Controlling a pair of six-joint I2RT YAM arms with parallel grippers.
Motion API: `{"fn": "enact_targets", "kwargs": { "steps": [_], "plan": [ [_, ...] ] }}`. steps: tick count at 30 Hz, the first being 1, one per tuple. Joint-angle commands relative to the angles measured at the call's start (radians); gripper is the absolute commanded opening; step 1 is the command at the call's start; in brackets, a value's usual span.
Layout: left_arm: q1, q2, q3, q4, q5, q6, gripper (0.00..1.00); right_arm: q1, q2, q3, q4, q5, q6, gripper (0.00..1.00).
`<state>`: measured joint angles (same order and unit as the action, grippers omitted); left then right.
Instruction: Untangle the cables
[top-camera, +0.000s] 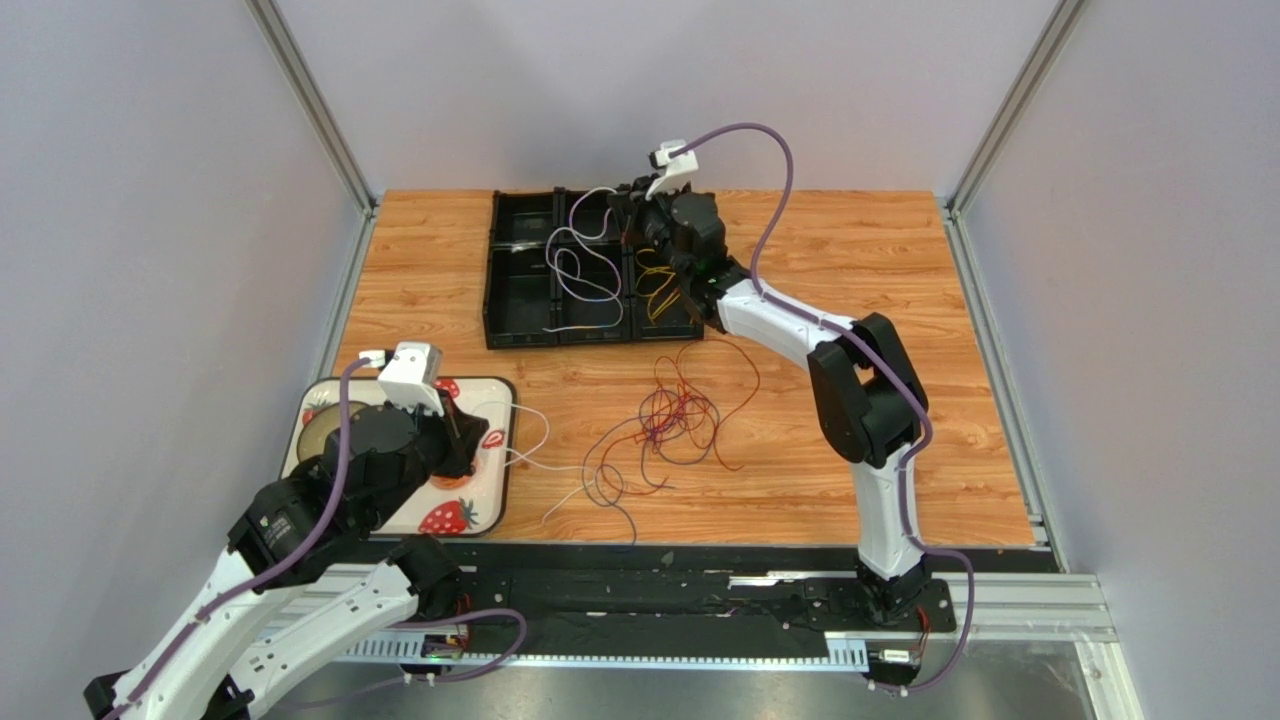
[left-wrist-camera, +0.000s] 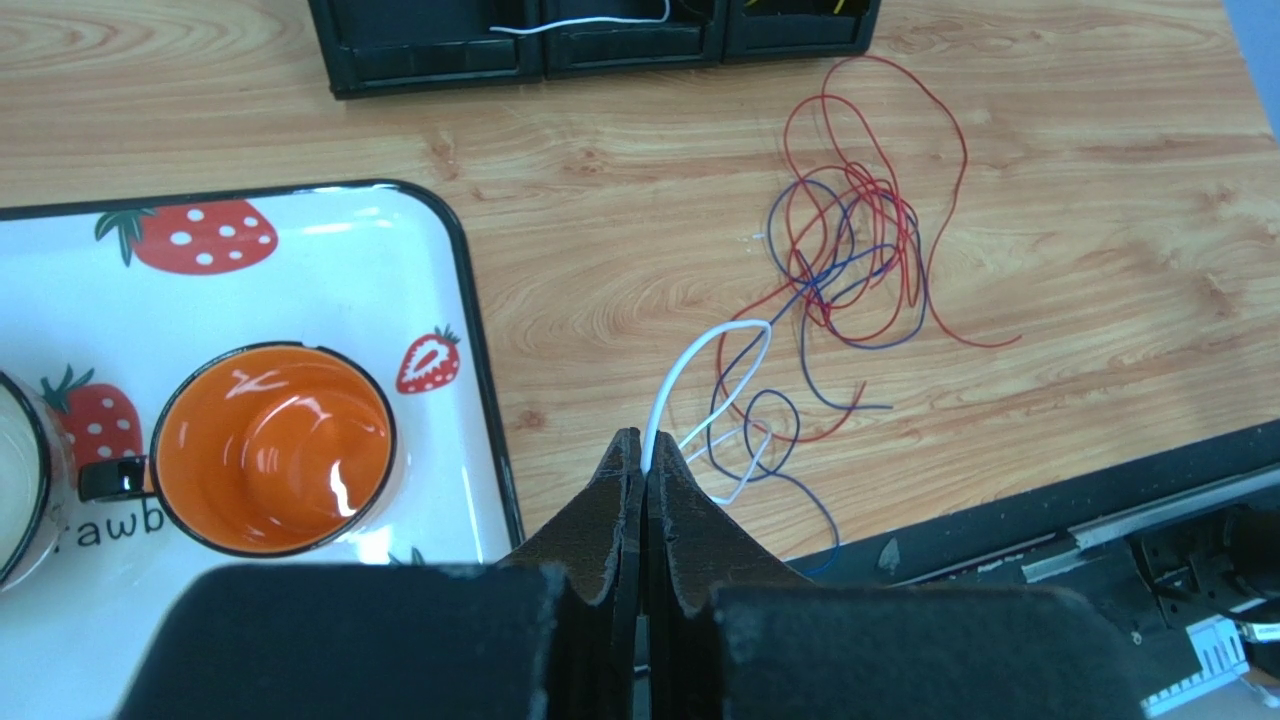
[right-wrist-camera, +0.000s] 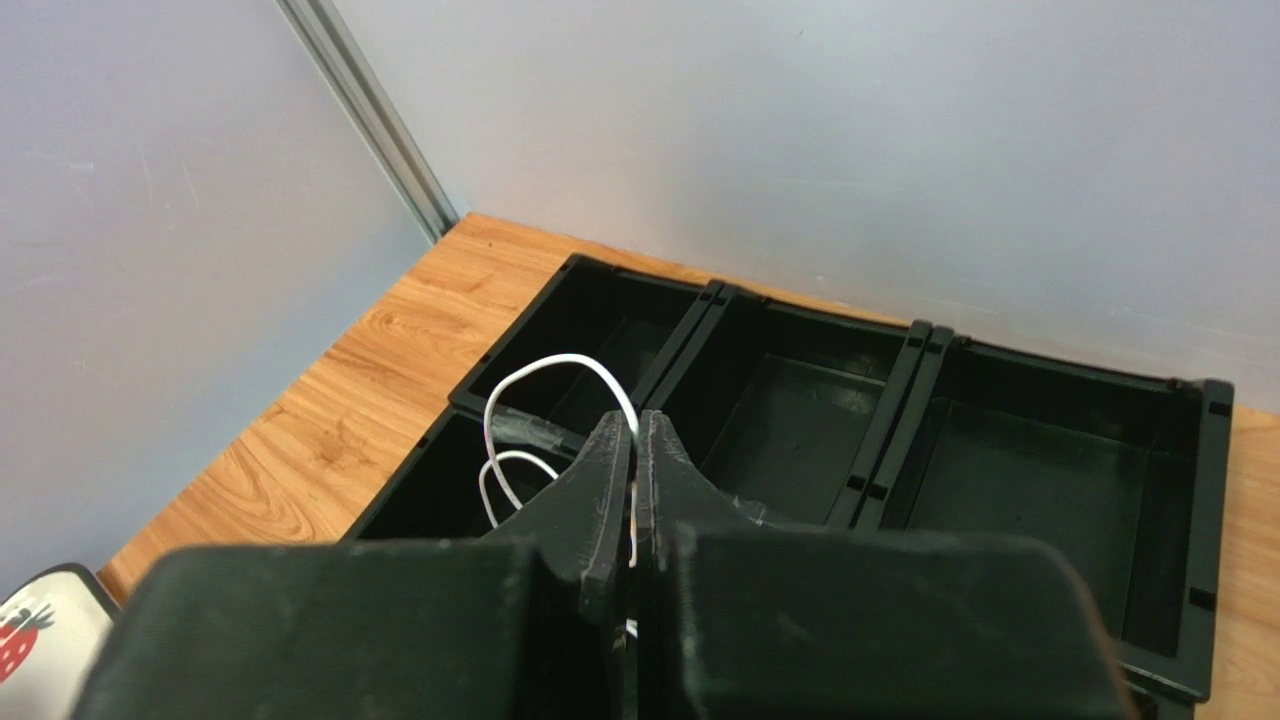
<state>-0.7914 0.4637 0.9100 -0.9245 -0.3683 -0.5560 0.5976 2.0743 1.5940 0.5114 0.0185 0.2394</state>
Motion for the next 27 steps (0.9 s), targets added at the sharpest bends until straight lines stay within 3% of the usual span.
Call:
{"fn": "enact_targets", "kwargs": {
  "steps": [1, 12, 19, 27],
  "plan": [
    [-0.002, 0.009, 0.009, 0.001, -0.004, -0.01, 0.0, 0.024, 0.007, 0.078, -0.069, 0.075, -0.018, 0.0],
    [-0.002, 0.01, 0.009, 0.001, -0.004, -0.01, 0.0, 0.091, 0.131, 0.242, -0.388, 0.294, -0.029, 0.0],
    [-0.002, 0.012, 0.007, 0.001, -0.004, -0.01, 0.0, 0.099, 0.187, 0.333, -0.507, 0.293, 0.037, 0.0],
    [-0.002, 0.009, 0.009, 0.0, -0.008, -0.012, 0.0, 0.103, 0.231, 0.466, -0.816, 0.348, 0.2, 0.0]
  ]
}}
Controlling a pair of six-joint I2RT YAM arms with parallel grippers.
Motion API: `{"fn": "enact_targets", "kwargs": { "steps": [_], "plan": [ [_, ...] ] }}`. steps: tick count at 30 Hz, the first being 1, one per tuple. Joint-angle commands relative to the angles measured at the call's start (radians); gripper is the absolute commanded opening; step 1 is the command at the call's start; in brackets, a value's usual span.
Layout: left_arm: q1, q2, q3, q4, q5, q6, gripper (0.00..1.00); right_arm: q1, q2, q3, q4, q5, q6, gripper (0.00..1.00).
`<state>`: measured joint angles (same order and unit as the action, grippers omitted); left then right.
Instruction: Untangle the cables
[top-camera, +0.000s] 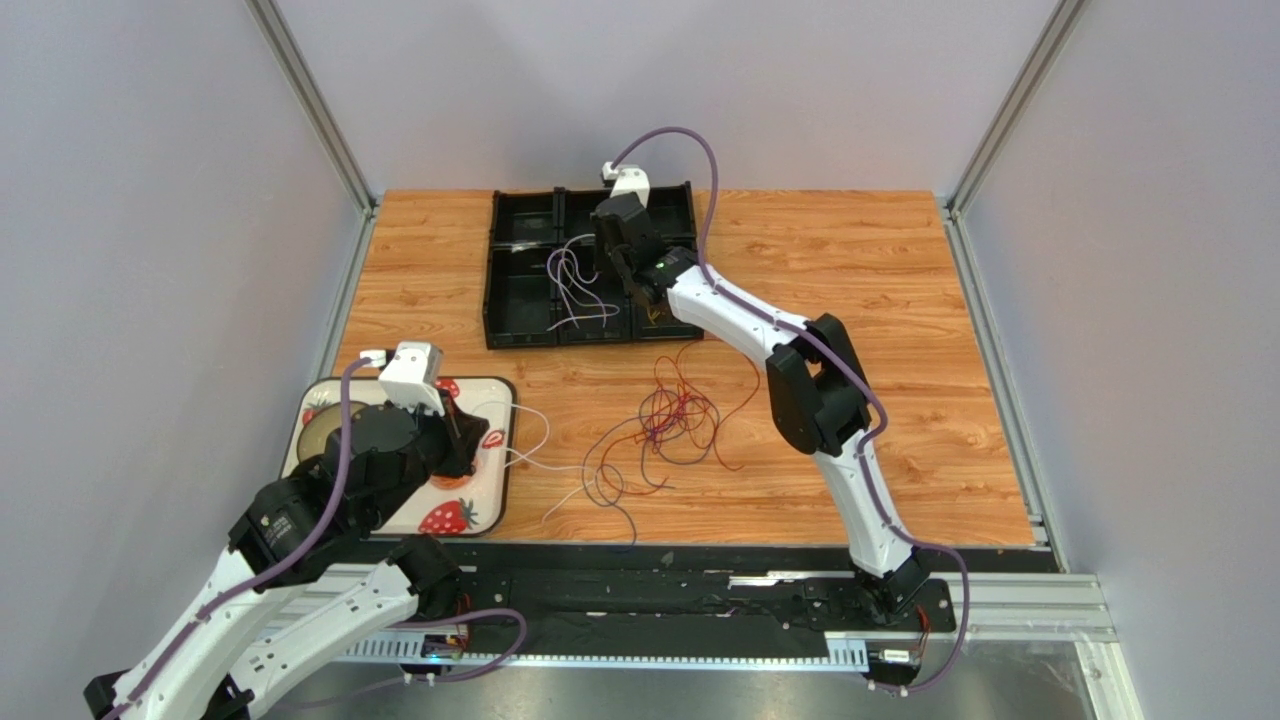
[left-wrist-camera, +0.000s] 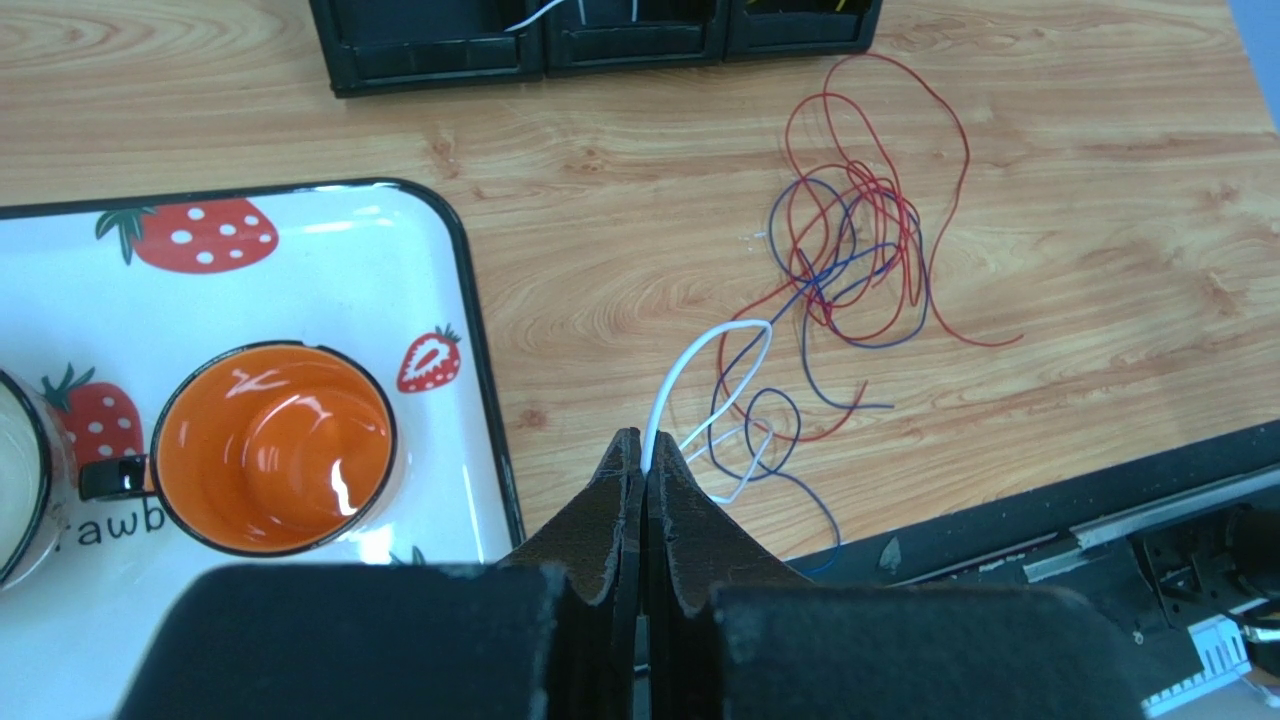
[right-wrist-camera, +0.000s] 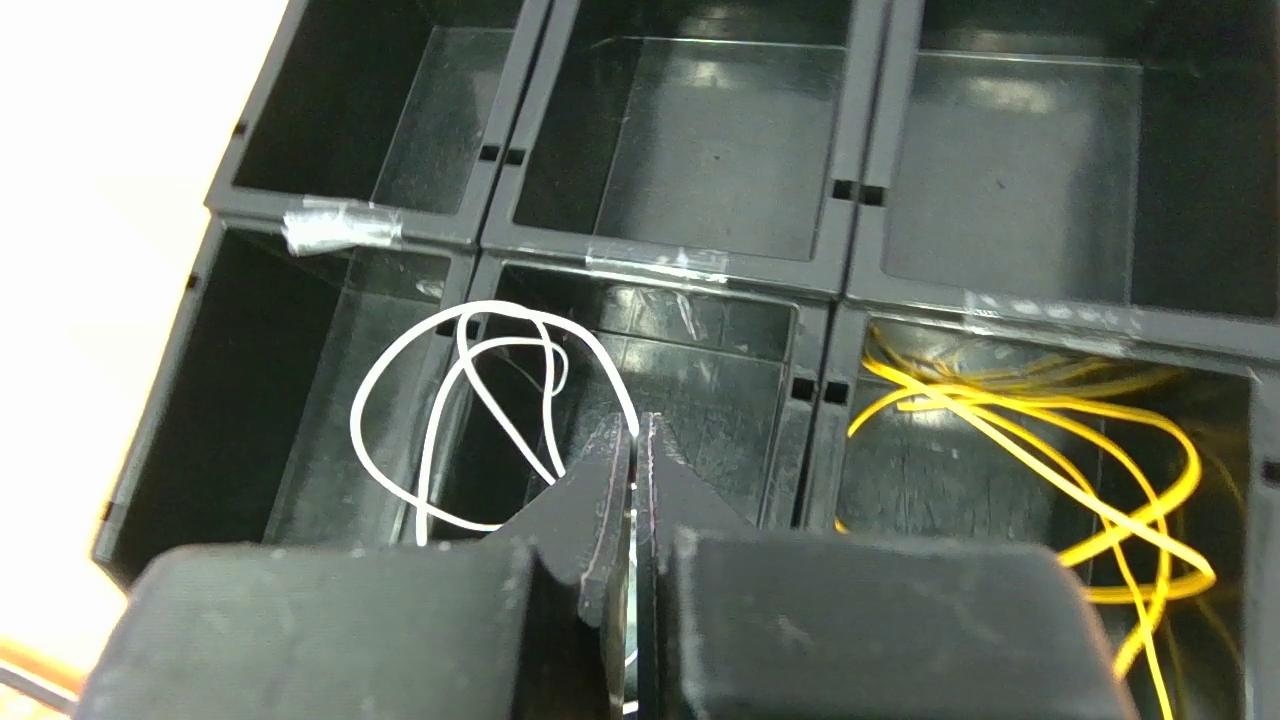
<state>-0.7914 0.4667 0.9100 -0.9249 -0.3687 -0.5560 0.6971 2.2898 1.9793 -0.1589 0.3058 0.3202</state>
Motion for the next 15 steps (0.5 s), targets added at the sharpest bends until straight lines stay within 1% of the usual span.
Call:
{"fn": "enact_targets", "kwargs": {
  "steps": [1, 9, 12, 13, 15],
  "plan": [
    [-0.002, 0.003, 0.009, 0.0, -0.007, -0.01, 0.0, 0.001, 0.016, 0.07, -0.152, 0.052, 0.137, 0.0],
    [-0.002, 0.001, 0.01, 0.0, -0.006, -0.012, 0.0, 0.005, 0.057, 0.118, -0.229, 0.044, 0.195, 0.0],
    [-0.002, 0.0, 0.01, -0.002, -0.006, -0.012, 0.0, 0.005, 0.074, 0.142, -0.248, 0.021, 0.2, 0.06],
    [-0.002, 0.0, 0.01, 0.0, -0.006, -0.012, 0.0, 0.004, 0.077, 0.147, -0.251, 0.012, 0.198, 0.1],
    [-0.002, 0.0, 0.01, -0.002, -0.007, -0.012, 0.0, 0.007, 0.076, 0.162, -0.258, 0.006, 0.189, 0.16]
  ]
}}
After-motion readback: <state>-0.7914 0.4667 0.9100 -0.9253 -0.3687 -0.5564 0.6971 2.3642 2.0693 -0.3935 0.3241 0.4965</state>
